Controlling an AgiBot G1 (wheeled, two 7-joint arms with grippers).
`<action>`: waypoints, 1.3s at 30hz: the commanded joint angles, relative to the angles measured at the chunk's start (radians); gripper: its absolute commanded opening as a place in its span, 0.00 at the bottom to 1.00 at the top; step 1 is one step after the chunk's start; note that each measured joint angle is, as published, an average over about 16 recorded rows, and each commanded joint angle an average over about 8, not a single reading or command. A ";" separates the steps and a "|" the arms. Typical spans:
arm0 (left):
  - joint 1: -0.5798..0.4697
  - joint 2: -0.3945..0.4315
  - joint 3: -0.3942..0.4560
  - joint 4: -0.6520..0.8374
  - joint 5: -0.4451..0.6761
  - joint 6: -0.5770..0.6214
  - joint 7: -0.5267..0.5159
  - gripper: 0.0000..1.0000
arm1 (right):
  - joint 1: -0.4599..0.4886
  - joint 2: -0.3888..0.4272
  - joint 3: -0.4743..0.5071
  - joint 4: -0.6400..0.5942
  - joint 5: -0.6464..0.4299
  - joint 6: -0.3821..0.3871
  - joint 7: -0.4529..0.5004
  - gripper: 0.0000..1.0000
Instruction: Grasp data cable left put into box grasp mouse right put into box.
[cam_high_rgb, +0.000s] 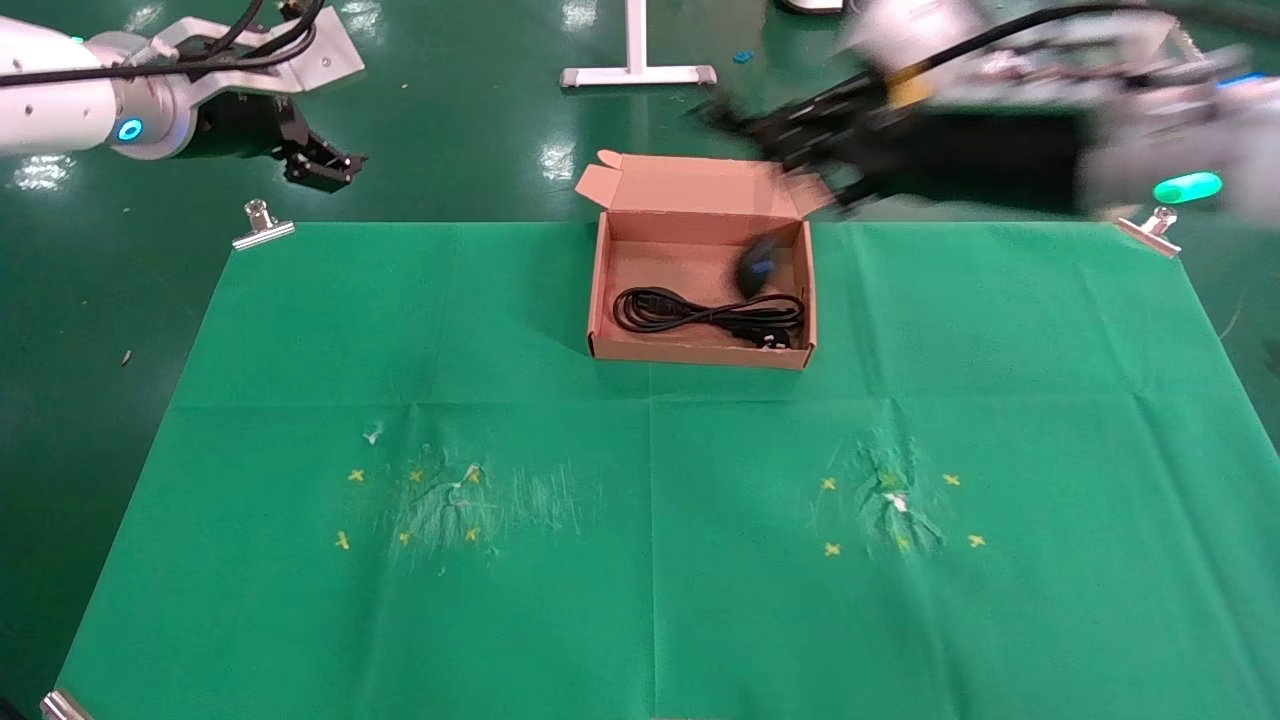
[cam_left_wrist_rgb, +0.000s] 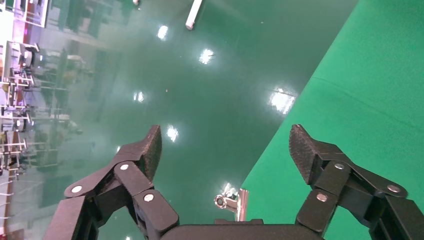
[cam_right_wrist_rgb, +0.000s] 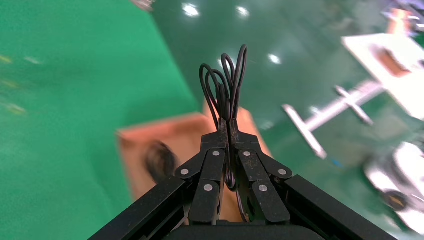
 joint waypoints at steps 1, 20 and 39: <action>0.001 -0.012 0.008 -0.032 0.021 0.000 -0.035 1.00 | -0.007 -0.043 -0.020 0.008 -0.007 0.001 0.018 0.00; 0.003 -0.063 0.040 -0.172 0.145 0.006 -0.207 1.00 | 0.000 -0.189 -0.138 -0.186 -0.269 0.109 0.083 1.00; 0.004 -0.056 0.036 -0.158 0.133 0.006 -0.196 1.00 | 0.001 -0.174 -0.125 -0.158 -0.240 0.097 0.080 1.00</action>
